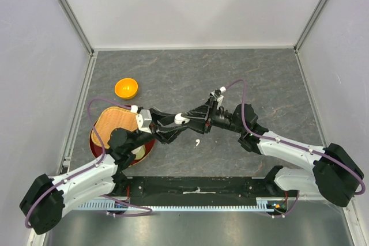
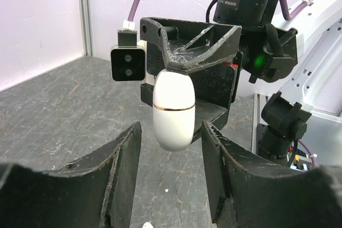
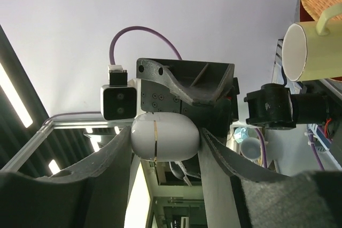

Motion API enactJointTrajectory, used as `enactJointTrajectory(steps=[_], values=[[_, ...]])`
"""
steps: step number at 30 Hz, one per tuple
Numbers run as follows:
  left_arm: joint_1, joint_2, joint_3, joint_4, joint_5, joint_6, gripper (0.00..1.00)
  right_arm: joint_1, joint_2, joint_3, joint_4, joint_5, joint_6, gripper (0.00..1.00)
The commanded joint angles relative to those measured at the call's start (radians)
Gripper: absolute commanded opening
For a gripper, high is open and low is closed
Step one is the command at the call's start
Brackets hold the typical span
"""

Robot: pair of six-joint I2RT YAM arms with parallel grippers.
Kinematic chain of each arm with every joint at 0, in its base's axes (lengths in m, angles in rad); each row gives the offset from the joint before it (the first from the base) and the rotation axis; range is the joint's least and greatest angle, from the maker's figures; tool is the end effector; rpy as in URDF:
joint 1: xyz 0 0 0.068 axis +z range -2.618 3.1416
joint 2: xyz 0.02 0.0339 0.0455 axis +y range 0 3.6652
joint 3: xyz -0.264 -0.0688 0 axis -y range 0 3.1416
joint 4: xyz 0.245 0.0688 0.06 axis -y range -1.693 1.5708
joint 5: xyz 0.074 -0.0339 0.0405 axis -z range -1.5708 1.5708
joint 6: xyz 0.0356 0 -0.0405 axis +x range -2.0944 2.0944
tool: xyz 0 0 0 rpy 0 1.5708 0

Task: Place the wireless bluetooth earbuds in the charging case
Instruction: Adjust the charging case at the center of the board.

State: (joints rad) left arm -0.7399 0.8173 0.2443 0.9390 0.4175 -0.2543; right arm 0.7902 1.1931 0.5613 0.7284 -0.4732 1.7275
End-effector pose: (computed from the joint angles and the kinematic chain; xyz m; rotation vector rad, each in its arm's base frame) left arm 0.1212 -0.1302 0.2618 0.6786 1.1280 -1.1067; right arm 0.1721 0.1968 0.2728 0.4219 1.9888 2.2055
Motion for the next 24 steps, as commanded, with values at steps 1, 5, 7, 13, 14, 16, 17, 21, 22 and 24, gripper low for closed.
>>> enactJointTrajectory(steps=[1,5,7,13,14,16,17,21,22,24], values=[[-0.003,0.028,-0.01,0.129,-0.009,-0.033,0.55,0.004,0.019,-0.006,0.115,0.004,0.052,0.04],[-0.003,0.04,-0.008,0.173,-0.013,-0.042,0.55,0.004,0.019,-0.009,0.112,0.004,0.052,0.04],[-0.004,0.034,-0.004,0.179,-0.013,-0.039,0.55,0.004,0.017,-0.014,0.108,0.007,0.05,0.04],[-0.004,0.031,0.01,0.147,-0.003,-0.025,0.51,0.004,0.016,-0.018,0.106,0.008,0.049,0.04],[-0.003,0.034,0.01,0.146,-0.002,-0.025,0.5,0.004,0.016,-0.018,0.106,0.01,0.052,0.04],[-0.004,0.04,0.01,0.142,0.001,-0.028,0.49,0.006,0.013,-0.017,0.106,0.01,0.052,0.04],[-0.006,0.043,0.01,0.141,0.003,-0.03,0.48,0.004,0.011,-0.017,0.106,0.01,0.05,0.04],[-0.007,0.052,0.013,0.144,0.003,-0.03,0.44,0.004,0.011,-0.014,0.098,0.008,0.046,0.04],[-0.009,0.052,0.013,0.146,0.0,-0.028,0.43,0.004,0.011,-0.015,0.098,0.007,0.047,0.03],[-0.009,0.056,0.018,0.146,-0.002,-0.023,0.41,0.006,0.011,-0.015,0.097,0.007,0.046,0.03]])
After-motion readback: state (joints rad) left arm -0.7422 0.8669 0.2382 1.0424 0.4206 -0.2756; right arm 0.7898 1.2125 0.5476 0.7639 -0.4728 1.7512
